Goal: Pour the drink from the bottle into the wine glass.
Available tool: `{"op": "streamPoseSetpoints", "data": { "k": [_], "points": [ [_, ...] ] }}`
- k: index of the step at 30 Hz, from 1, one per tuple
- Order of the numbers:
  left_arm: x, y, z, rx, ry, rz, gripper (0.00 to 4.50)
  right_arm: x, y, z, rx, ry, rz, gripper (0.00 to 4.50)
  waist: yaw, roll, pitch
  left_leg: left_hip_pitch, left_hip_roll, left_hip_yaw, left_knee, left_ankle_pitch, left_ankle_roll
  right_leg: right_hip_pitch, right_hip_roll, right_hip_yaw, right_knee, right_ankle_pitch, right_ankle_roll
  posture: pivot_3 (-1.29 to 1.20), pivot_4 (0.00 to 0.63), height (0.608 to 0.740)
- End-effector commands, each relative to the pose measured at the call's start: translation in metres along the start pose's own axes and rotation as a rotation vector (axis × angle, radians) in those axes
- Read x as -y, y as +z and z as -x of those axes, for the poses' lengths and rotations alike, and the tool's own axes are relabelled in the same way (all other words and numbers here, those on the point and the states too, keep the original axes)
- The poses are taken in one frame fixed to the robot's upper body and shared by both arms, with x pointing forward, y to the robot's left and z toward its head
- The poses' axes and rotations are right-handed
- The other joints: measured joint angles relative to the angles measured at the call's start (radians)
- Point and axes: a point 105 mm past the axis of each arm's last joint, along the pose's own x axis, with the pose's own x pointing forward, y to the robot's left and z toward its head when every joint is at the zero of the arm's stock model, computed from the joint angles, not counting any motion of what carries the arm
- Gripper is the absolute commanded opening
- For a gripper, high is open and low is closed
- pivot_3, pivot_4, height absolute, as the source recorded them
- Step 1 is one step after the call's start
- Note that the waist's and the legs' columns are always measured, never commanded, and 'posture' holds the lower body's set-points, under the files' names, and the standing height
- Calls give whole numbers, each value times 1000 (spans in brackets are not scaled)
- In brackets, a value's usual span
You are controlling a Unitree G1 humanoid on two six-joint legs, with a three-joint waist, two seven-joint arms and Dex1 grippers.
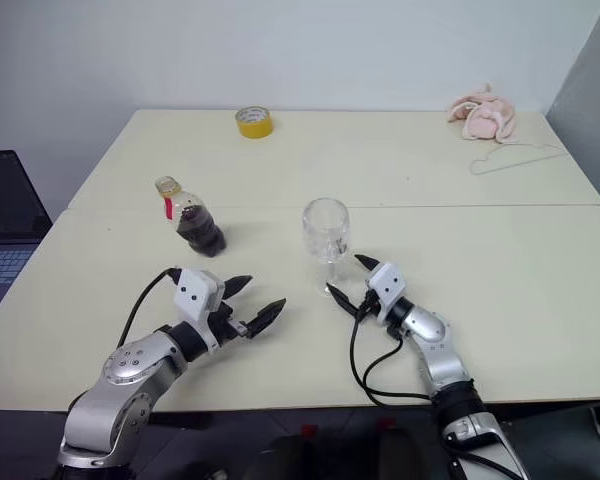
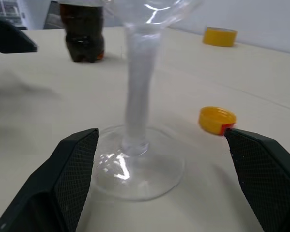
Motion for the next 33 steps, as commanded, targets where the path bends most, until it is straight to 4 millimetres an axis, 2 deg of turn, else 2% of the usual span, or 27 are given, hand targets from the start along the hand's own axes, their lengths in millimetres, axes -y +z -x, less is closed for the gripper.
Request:
{"op": "streamPoseSetpoints", "data": {
  "k": [1, 5, 10, 14, 17, 21, 24, 26, 28, 29, 30, 33],
  "points": [
    [0, 8, 0, 32, -6, -29, 4500, -9, 13, 6, 12, 104, 2, 4449, 1, 0, 0, 0, 0, 0, 0, 0, 0, 0, 0, 0, 0, 0, 0, 0, 150, 740],
    [-1, 8, 0, 32, -6, -30, 4500, -7, 14, 17, -35, 138, -8, 4449, 3, 0, 0, 0, 0, 0, 0, 0, 0, 0, 0, 0, 0, 0, 0, 0, 150, 740],
    [-9, 9, 6, 32, 15, -31, 4500, 6, 8, 41, -157, 159, -67, 4449, 4, 0, 0, 0, 0, 0, 0, 0, 0, 0, 0, 0, -1, 0, 0, 0, 150, 740],
    [-21, 9, 14, 34, 44, -28, 4500, 30, 18, 68, -218, 121, -44, 4449, 5, 0, 1, -1, 0, 0, 0, 0, 0, 0, 0, 0, -1, 0, 0, 0, 150, 740],
    [-32, 11, 21, 50, 65, -32, 4500, 34, 40, 90, -280, 176, -54, 4449, 7, 1, 2, -2, -1, 0, 0, 0, 0, 0, -1, 0, -2, 0, 0, 0, 150, 740],
    [-53, 5, 33, 51, 132, -6, 4500, 39, 75, 131, -414, 230, -68, 4449, 12, 2, 2, -2, 0, 0, 0, 0, 1, 1, -1, -1, -4, 0, 0, 0, 150, 740],
    [-62, 3, 44, 46, 197, -11, 4500, 61, 117, 147, -371, 172, -29, 4449, 11, 1, 3, -2, 0, 0, 0, -1, 1, 2, 0, -1, -5, 0, 0, 0, 150, 740],
    [-62, 4, 47, 48, 218, -11, 4500, 67, 133, 151, -340, 159, -7, 4449, 11, 1, 3, -2, 0, 0, 0, -1, 1, 3, 0, -1, -5, 0, 0, 0, 150, 740],
    [-69, 9, 59, 80, 306, 17, 4500, 80, 172, 152, -249, 134, 52, 4449, 9, 1, 5, -1, 1, 0, 0, -1, 1, 4, 0, -2, -5, 0, 0, 0, 150, 740],
    [-72, 9, 65, 86, 337, 32, 4500, 81, 195, 148, -194, 159, 103, 4449, 8, 1, 6, -1, 1, 0, 0, -1, 1, 3, 0, -1, -5, 0, 0, 0, 150, 740],
    [-73, 10, 69, 88, 355, 41, 4500, 80, 209, 145, -162, 181, 135, 4449, 8, 2, 6, -1, 0, 1, 0, -1, 1, 3, 0, -1, -5, 0, 0, 0, 150, 740],
    [-93, 12, 69, 101, 406, 59, 4500, 70, 223, 130, -155, 285, 224, 4449, 12, 2, 7, -1, 1, -1, 0, -1, 1, 4, 0, -3, -5, 0, 0, 0, 150, 740]
  ]
}}
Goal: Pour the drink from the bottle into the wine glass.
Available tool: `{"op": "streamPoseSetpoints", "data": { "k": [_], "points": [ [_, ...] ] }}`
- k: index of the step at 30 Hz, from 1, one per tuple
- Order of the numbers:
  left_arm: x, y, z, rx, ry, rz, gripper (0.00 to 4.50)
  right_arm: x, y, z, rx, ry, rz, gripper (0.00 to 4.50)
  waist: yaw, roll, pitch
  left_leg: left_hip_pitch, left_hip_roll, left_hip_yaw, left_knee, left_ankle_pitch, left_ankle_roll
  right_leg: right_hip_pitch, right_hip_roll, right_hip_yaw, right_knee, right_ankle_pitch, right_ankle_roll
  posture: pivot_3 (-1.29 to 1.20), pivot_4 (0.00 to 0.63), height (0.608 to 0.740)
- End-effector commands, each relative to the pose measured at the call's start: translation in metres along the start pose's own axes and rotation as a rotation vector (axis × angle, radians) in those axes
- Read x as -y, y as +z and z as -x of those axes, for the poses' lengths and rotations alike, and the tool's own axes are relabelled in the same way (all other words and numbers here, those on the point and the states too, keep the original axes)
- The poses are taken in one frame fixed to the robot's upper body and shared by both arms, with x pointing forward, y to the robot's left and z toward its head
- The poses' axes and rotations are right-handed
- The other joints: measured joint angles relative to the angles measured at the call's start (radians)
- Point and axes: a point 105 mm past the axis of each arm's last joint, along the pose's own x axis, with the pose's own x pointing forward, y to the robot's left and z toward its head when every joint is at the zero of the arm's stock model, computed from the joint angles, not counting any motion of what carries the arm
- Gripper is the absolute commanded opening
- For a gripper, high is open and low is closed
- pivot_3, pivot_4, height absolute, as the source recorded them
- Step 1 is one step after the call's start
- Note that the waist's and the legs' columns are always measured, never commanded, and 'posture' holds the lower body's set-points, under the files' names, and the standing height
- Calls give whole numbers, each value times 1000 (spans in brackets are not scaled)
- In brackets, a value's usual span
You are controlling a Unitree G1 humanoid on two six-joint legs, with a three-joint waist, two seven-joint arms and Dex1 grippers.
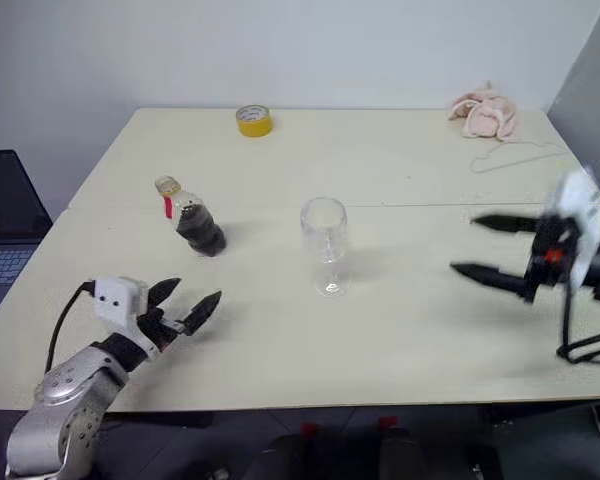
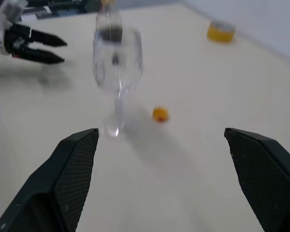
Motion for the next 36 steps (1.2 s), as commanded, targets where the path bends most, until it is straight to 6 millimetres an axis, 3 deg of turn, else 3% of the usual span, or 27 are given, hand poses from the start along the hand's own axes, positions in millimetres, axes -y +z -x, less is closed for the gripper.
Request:
{"op": "streamPoseSetpoints", "data": {
  "k": [1, 8, 17, 36],
  "points": [
    [-24, 18, -5, 62, 82, -5, 4500, -12, 18, -13, 15, 128, 105, 4449, 6, 0, 0, 0, 0, -1, 0, 0, 0, 0, 0, -1, 0, 0, 0, 0, 150, 740],
    [-31, 31, -30, 107, 101, -27, 4500, -10, 26, -26, 23, 191, 159, 4449, 19, -2, 0, -1, -2, -1, 2, 0, 0, 2, -1, -1, -4, 0, 0, 0, 150, 740],
    [-32, 23, -54, 63, 159, -20, 4500, -12, 29, -31, 3, 222, 219, 4449, 21, -2, 0, -2, -1, -1, 1, 0, 0, 1, -1, -1, -6, 0, 0, 0, 150, 740],
    [-29, 39, -100, 77, 123, -110, 4500, -14, 28, -35, -1, 212, 233, 4449, 22, -2, 0, -2, -2, -1, 1, 0, 0, 1, -1, -2, -6, 0, 0, 0, 150, 740]
  ]
}}
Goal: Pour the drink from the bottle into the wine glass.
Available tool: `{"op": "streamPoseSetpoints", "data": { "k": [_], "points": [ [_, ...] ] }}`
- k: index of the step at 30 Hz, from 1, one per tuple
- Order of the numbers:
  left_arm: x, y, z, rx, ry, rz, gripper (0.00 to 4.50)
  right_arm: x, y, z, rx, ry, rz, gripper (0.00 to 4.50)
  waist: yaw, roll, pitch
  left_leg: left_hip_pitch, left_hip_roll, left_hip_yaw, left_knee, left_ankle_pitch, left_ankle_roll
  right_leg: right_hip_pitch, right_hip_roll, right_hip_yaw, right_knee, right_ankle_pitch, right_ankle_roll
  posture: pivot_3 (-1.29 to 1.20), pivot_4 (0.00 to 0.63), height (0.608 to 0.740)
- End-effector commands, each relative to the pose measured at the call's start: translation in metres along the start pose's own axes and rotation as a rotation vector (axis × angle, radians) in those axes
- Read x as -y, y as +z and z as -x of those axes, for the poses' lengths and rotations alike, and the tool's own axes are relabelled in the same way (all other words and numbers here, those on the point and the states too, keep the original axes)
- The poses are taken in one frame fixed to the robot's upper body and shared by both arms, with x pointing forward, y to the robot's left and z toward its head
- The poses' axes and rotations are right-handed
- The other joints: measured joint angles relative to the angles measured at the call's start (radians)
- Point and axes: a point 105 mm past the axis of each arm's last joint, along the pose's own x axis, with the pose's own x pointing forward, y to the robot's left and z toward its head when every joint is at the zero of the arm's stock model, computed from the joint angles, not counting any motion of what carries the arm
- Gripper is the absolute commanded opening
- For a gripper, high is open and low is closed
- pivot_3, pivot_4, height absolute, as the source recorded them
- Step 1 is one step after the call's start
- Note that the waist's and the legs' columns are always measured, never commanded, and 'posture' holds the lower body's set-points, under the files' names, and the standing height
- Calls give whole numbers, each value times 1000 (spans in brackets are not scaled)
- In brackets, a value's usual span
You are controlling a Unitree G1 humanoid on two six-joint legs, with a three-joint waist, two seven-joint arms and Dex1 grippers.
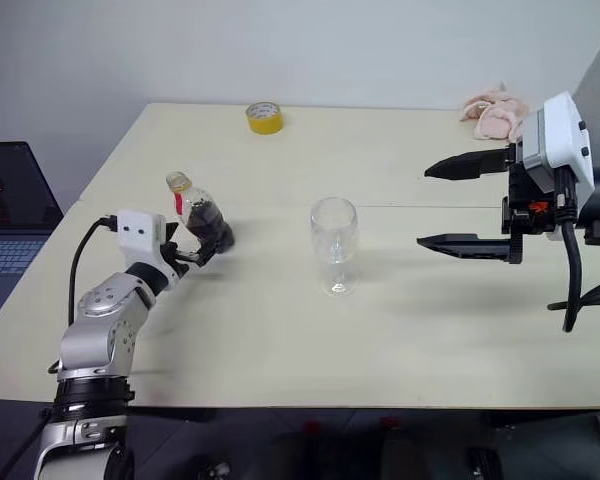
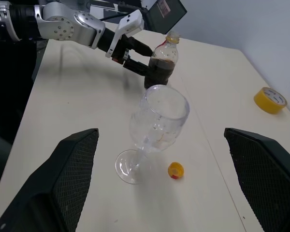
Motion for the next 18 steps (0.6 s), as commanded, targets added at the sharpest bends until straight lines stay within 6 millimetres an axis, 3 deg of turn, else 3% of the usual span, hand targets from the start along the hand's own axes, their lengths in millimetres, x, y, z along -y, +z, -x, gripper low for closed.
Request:
{"op": "streamPoseSetpoints", "data": {
  "k": [1, 16, 18],
  "points": [
    [0, 13, -7, 47, 11, -30, 4500, 1, 10, 2, 4, -18, 55, 4449, 0, 0, 0, 0, 0, 0, 0, 0, 0, 0, 0, 0, 0, 0, 0, 0, 150, 740],
    [10, 11, -27, 65, -27, -29, 4500, -1, -1, -4, -40, -43, 44, 4449, -1, 0, 0, -1, 0, 0, 0, 0, 0, -1, 0, 0, 1, 0, 0, 0, 150, 740],
    [8, 13, -28, 73, -19, -34, 4110, -1, -2, -5, -40, -43, 43, 4500, -1, 0, 0, -1, 0, 0, 1, 0, 0, -1, 0, 0, 1, 0, 0, 0, 150, 740]
  ]
}}
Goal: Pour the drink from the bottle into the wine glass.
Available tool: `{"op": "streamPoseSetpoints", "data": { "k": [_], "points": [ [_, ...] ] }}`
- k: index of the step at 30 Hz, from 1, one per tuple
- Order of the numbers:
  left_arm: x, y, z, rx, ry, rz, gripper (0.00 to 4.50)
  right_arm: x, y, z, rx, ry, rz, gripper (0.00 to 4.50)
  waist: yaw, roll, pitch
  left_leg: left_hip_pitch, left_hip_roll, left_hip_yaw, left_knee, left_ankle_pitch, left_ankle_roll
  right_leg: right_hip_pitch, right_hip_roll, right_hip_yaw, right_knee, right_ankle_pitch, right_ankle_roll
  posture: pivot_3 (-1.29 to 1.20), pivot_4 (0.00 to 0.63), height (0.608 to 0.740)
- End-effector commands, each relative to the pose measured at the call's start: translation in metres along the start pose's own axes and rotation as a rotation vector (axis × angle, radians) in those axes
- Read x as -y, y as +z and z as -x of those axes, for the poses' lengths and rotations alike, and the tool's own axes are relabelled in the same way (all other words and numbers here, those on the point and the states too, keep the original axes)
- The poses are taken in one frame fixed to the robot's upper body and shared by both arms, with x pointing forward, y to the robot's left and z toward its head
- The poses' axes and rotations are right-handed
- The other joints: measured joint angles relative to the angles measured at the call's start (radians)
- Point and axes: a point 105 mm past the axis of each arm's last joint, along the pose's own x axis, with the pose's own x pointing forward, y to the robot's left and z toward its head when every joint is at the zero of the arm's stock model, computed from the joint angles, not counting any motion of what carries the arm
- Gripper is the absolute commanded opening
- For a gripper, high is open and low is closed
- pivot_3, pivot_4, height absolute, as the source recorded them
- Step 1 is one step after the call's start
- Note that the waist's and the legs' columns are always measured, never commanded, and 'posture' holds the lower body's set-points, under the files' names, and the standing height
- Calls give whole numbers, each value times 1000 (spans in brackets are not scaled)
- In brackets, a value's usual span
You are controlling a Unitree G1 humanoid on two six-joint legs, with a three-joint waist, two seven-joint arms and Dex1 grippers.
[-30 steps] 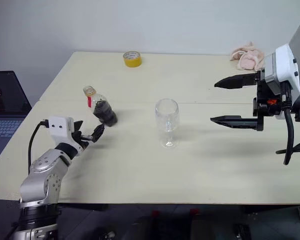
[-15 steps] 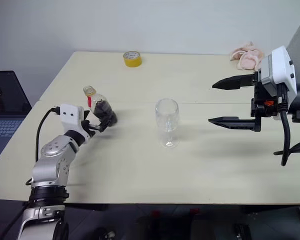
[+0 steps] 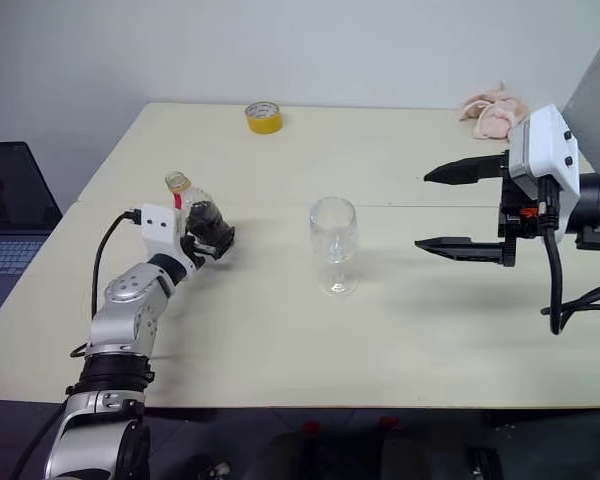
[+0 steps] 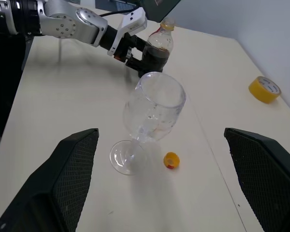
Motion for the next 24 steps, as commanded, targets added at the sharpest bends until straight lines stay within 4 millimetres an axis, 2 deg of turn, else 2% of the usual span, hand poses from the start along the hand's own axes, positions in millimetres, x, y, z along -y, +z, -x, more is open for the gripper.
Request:
{"op": "streamPoseSetpoints", "data": {
  "k": [1, 7, 9, 11, 15, 20, 24],
  "points": [
    [0, 18, -4, 68, 4, -35, 3932, -1, 5, -1, 1, -11, 33, 4500, 0, 0, 0, 0, 0, 0, 0, 0, 0, 0, 0, 0, 0, 0, 0, 0, 150, 740],
    [-1, 23, -7, 88, 14, -49, 2157, 0, 5, -4, 5, -14, 32, 4500, 0, 0, 0, 0, 0, 0, 0, 0, 0, 0, 0, 0, 0, 0, 0, 0, 150, 740],
    [-1, 23, -8, 91, 12, -51, 1719, 0, 4, -5, 4, -14, 32, 4500, 0, 0, 0, 0, 0, 0, 0, 0, 0, 0, 0, 0, 0, 0, 0, 0, 150, 740],
    [0, 23, -8, 91, 12, -52, 1465, 0, 4, -5, 3, -15, 32, 4500, 0, 0, 0, 0, 0, 0, 0, 0, 0, 0, 0, 0, 0, 0, 0, 0, 150, 740],
    [0, 23, -8, 94, 13, -52, 1204, 1, 3, -5, -5, -21, 33, 4500, 0, 0, 0, 0, 0, 0, 0, 0, 0, 0, 0, 0, 0, 0, 0, 0, 150, 740],
    [-1, 25, -7, 98, 19, -63, 1102, 1, 3, -5, -5, -23, 33, 4500, 0, 0, 0, 0, 0, 0, 0, 0, 0, 0, 0, 0, 0, 0, 0, 0, 150, 740],
    [2, 39, -7, 128, 9, -127, 1102, 0, 0, -3, -13, -27, 14, 4500, 0, 0, 0, 0, 0, 0, 0, 0, 0, 0, 0, 0, 0, 0, 0, 0, 150, 740]
  ]
}}
